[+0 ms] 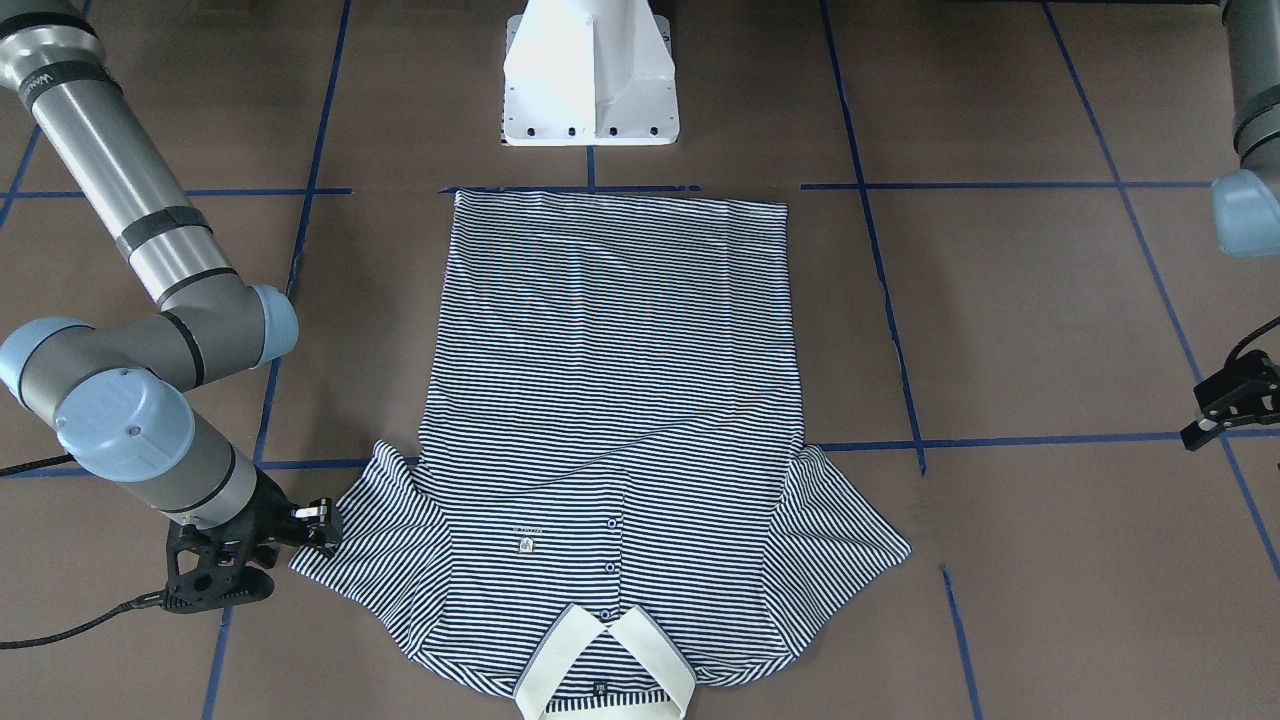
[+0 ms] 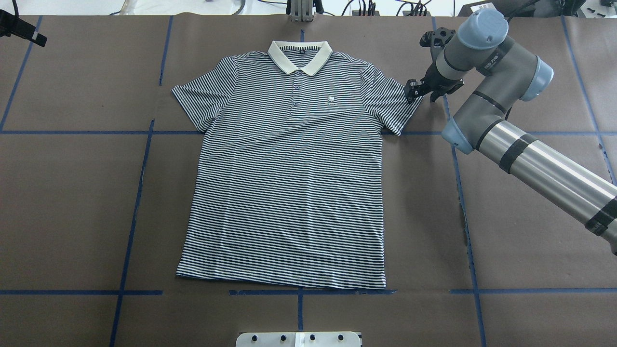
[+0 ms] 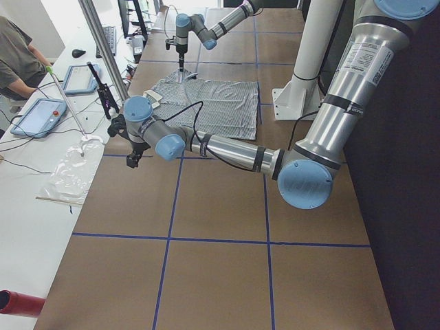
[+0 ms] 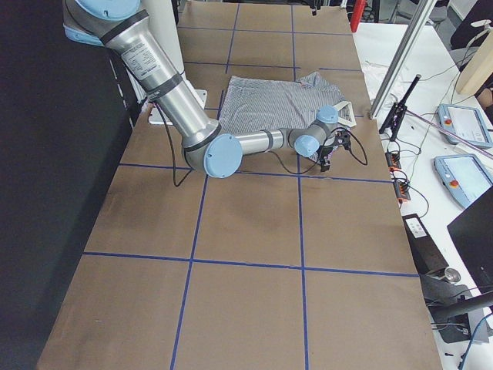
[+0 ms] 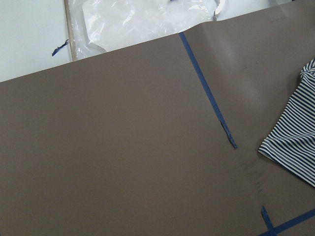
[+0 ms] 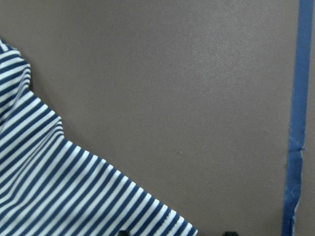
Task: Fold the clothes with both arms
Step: 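Move the right gripper toward the sleeve nearest it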
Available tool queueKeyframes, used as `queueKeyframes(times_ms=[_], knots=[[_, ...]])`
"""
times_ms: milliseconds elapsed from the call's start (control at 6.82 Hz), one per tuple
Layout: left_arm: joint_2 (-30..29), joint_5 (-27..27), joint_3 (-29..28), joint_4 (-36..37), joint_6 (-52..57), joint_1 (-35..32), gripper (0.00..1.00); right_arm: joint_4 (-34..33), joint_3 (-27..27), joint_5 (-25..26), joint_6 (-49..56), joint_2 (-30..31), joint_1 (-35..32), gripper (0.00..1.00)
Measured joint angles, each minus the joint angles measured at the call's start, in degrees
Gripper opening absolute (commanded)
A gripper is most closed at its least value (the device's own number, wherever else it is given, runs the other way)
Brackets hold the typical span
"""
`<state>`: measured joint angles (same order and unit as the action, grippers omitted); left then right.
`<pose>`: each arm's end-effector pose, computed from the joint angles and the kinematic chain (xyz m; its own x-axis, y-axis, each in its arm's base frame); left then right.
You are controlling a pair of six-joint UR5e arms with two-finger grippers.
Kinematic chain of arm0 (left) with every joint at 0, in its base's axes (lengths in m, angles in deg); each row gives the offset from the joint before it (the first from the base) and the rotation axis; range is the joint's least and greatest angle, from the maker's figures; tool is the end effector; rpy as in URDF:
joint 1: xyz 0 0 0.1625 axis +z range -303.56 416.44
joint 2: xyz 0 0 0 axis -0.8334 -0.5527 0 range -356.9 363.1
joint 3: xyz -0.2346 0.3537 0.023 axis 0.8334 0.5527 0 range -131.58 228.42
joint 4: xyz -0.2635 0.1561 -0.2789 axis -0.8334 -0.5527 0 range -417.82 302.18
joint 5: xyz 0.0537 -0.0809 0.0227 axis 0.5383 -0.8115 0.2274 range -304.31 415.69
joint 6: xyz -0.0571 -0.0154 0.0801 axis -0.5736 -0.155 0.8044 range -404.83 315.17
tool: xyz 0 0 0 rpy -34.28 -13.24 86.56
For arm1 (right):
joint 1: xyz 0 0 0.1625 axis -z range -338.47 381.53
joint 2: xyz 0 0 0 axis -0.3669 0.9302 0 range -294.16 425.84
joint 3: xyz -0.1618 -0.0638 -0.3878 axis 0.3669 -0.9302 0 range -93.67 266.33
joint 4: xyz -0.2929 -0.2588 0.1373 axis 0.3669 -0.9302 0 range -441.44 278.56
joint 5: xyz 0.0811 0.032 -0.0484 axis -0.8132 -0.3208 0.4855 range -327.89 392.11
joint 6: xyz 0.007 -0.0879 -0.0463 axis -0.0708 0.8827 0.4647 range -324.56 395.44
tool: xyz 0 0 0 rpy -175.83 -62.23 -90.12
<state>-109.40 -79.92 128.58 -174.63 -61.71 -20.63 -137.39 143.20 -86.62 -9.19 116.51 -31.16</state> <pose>0.0885 -0.6636 0.4597 0.6055 0.3548 -0.7124 0.0032 0.8940 0.4480 -0.4121 -0.6815 0.4511 0.6874 -0.1277 0.7150 -0.0285 0.9789 0.2022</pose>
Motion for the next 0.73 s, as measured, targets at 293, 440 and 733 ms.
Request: queueKeyframes(times_ms=[293,440,733], knots=[[0.0,0.0,0.0,0.0,0.04,0.0,1.0,-0.07,0.04,-0.09,0.13,-0.83,0.22,0.0],[-0.06,0.0,0.0,0.0,0.04,0.0,1.0,-0.12,0.09,-0.11,0.19,-1.11,0.23,0.0],[-0.15,0.0,0.0,0.0,0.06,0.0,1.0,-0.17,0.29,-0.1,0.17,-1.58,0.21,0.0]])
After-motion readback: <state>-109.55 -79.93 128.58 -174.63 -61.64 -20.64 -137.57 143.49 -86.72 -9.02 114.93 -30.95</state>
